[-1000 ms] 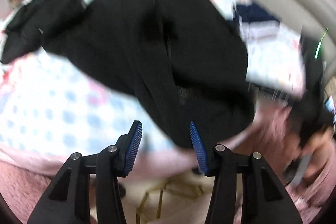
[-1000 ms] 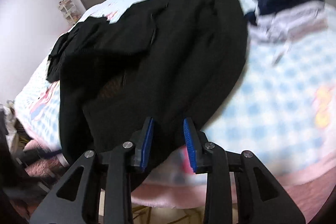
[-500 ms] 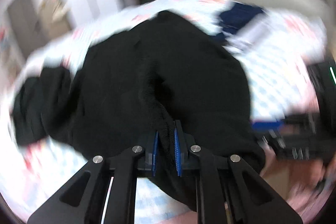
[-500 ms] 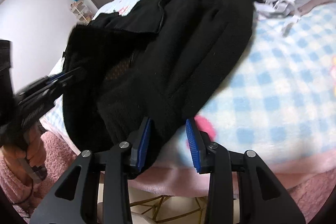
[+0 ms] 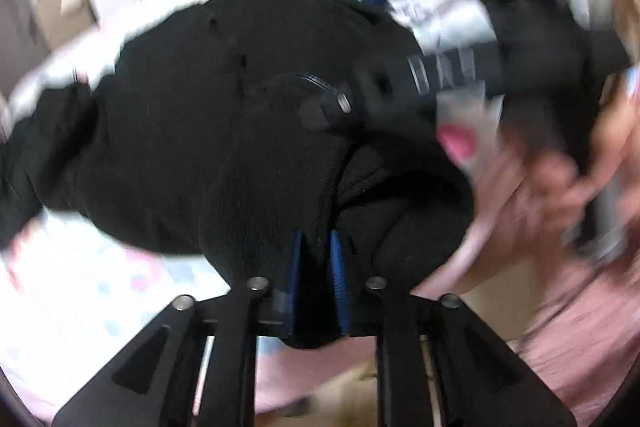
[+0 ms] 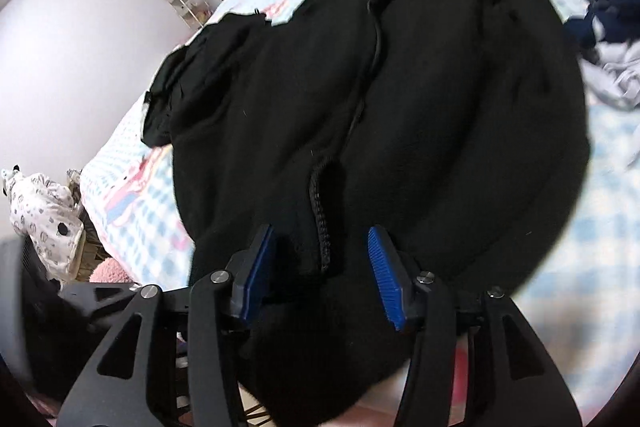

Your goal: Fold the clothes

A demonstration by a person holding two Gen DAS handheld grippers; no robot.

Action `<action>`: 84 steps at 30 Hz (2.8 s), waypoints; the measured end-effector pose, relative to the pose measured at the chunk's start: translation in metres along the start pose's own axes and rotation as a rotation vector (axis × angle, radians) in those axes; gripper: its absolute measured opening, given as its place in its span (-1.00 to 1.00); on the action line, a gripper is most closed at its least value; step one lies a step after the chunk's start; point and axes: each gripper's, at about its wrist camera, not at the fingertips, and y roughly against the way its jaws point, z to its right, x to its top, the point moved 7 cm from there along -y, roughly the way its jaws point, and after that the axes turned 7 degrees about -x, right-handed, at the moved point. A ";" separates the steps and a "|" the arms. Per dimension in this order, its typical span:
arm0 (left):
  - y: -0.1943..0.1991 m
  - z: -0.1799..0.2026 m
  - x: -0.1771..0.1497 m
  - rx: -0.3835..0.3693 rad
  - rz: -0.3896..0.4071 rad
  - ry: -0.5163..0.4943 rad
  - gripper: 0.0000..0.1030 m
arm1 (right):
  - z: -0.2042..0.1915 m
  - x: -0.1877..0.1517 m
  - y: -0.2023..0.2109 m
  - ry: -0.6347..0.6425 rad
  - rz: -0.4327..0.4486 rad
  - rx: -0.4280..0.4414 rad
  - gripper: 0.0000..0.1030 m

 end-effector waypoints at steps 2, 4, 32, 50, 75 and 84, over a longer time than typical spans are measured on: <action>0.017 -0.013 0.003 -0.097 0.067 0.139 -0.46 | 0.001 -0.006 0.005 0.027 0.020 -0.019 -0.16; 0.031 -0.029 0.004 -0.145 0.135 0.261 -0.33 | 0.008 -0.011 0.006 0.037 0.020 -0.059 -0.30; 0.012 -0.116 -0.028 -0.217 0.213 0.816 -0.38 | 0.104 -0.033 0.057 -0.366 0.093 -0.099 0.06; -0.027 -0.159 -0.011 -0.310 0.267 0.915 -0.32 | 0.115 0.011 -0.014 -0.395 0.077 -0.036 -0.25; -0.034 -0.168 0.023 -0.100 0.251 0.763 -0.82 | 0.113 0.036 -0.030 -0.432 0.157 -0.013 -0.79; 0.016 -0.153 0.014 -0.002 0.257 0.685 -0.91 | 0.080 0.046 0.018 -0.309 0.247 -0.137 -0.84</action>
